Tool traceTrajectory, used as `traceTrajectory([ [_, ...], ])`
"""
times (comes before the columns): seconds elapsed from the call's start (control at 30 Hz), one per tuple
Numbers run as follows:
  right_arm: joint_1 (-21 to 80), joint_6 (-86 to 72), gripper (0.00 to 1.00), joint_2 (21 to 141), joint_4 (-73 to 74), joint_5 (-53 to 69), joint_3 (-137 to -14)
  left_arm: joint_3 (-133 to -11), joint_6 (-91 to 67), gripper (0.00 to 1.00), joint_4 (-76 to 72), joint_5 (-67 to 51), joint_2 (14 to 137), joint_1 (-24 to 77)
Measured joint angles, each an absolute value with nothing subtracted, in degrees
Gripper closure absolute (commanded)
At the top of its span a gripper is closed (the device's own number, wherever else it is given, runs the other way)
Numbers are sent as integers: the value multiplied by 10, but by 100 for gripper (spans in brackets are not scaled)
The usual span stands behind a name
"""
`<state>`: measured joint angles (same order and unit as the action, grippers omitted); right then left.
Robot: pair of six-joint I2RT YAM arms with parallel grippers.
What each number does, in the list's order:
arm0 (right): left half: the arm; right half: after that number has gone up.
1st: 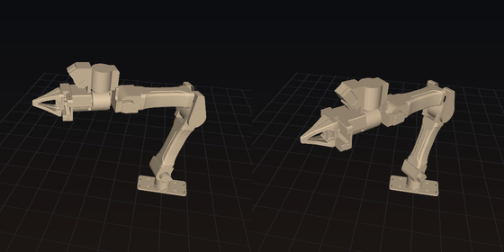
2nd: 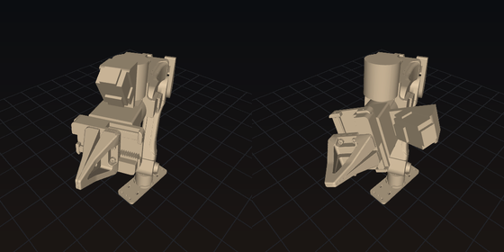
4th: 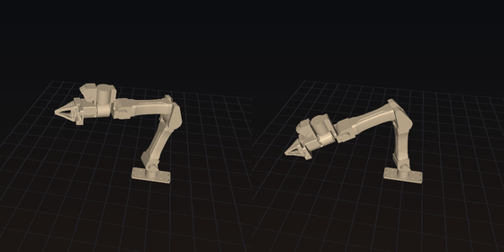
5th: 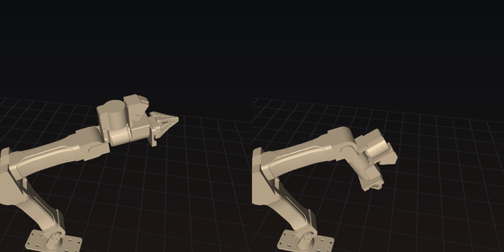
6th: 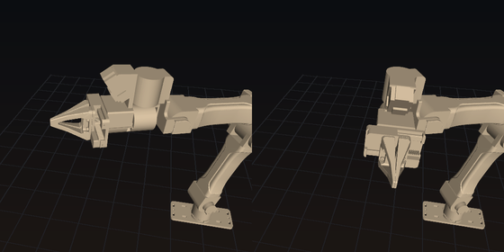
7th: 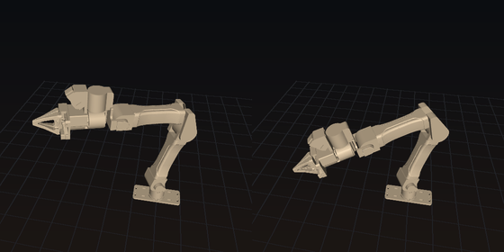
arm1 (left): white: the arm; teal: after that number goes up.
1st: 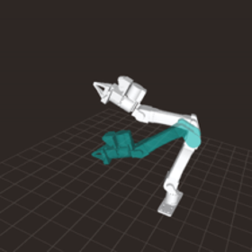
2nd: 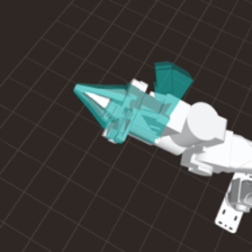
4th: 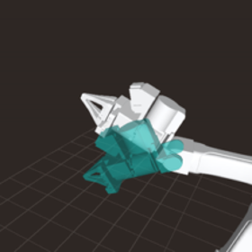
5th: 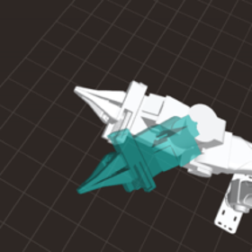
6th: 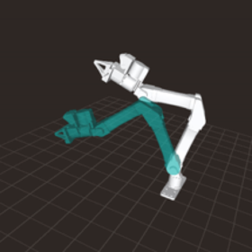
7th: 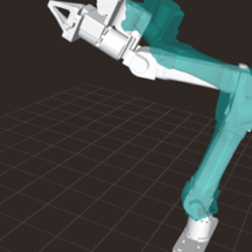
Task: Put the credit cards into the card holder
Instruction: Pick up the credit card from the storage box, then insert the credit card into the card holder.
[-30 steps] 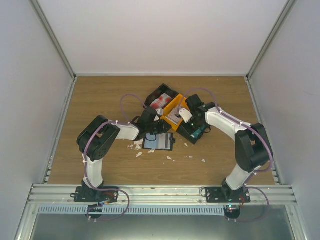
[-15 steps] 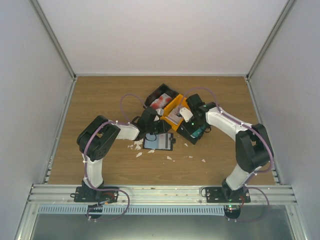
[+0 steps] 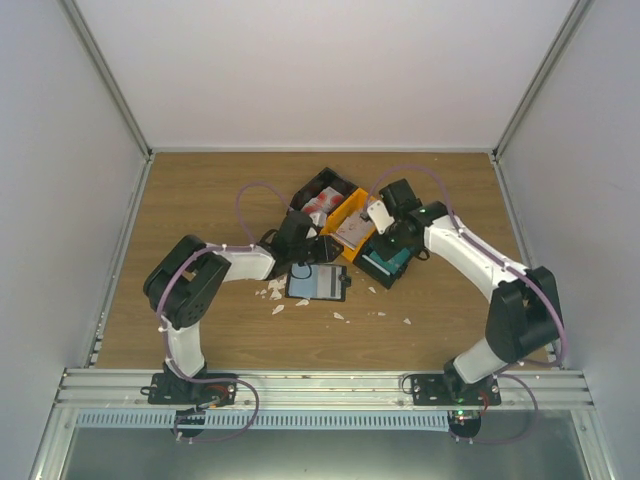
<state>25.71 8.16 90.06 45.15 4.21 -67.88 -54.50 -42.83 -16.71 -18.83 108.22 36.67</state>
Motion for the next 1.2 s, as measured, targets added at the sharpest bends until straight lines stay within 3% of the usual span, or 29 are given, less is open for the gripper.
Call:
traceTrajectory([
  [0.23,258,55,99,850,435,29,-697,-514,-414,58,-161,-185,979,367],
  [0.43,259,14,100,803,400,51,-690,-458,-406,42,-158,-185,893,367],
  [0.63,260,-88,100,709,283,131,-605,-409,-403,33,-156,-203,808,366],
  [0.77,263,-183,100,670,183,193,-512,-387,-403,36,-151,-204,765,362],
  [0.9,286,-301,99,668,83,225,-427,-362,-405,45,-124,-190,738,347],
  [1.2,356,-507,100,723,-100,214,-318,-282,-402,61,-50,-175,727,303],
])
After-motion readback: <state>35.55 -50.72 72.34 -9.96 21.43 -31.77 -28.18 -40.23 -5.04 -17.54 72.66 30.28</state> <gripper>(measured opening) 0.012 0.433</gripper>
